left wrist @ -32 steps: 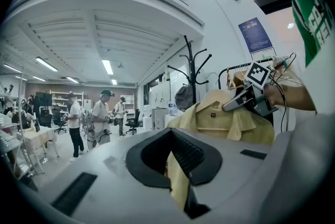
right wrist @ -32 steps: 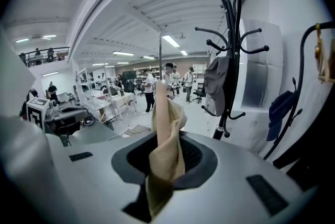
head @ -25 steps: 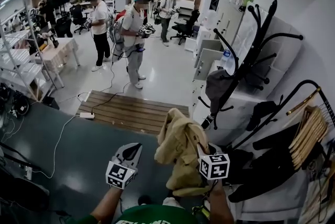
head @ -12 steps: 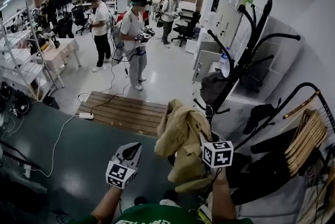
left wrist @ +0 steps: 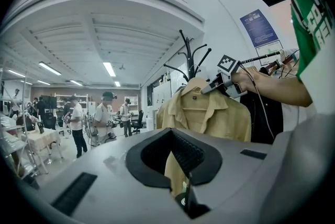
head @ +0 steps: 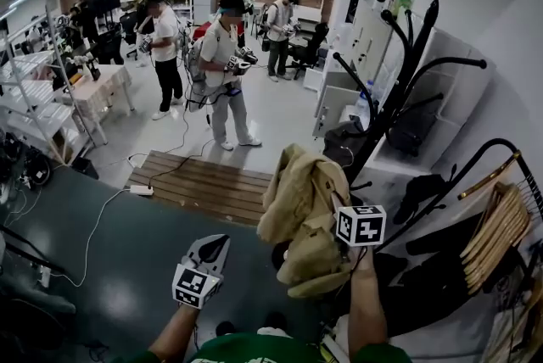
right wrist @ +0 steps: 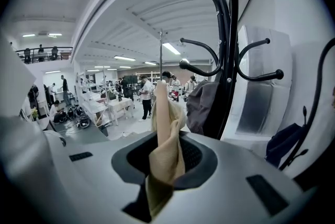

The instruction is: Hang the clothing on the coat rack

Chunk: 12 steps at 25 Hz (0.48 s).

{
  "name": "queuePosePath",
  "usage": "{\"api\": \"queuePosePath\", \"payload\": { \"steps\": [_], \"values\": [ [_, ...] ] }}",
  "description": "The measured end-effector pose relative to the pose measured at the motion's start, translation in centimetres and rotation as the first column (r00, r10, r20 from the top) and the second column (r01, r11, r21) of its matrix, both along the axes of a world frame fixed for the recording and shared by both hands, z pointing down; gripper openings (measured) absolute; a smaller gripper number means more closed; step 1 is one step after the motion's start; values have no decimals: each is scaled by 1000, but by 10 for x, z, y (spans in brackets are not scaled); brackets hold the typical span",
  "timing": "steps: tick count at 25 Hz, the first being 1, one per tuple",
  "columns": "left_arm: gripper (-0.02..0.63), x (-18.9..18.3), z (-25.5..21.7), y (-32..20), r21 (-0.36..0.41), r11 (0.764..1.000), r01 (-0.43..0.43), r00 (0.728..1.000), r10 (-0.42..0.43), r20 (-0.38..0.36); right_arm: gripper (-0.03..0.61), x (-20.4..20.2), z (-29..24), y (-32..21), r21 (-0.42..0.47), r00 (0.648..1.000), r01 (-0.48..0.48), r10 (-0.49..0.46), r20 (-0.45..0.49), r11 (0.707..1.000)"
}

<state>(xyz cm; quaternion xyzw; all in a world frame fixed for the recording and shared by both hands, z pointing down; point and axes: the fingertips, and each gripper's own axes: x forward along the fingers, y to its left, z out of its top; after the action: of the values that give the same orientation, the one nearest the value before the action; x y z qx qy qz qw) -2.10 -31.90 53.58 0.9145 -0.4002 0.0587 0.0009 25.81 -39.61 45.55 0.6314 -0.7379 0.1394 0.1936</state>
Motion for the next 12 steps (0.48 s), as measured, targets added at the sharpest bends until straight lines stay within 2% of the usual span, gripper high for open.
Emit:
{"api": "queuePosePath", "payload": {
  "steps": [12],
  "values": [
    [3, 3, 4, -10, -8, 1000, 20, 1000, -20, -2, 69, 27, -5, -30, -20, 999, -38, 38, 2, 999]
  ]
}}
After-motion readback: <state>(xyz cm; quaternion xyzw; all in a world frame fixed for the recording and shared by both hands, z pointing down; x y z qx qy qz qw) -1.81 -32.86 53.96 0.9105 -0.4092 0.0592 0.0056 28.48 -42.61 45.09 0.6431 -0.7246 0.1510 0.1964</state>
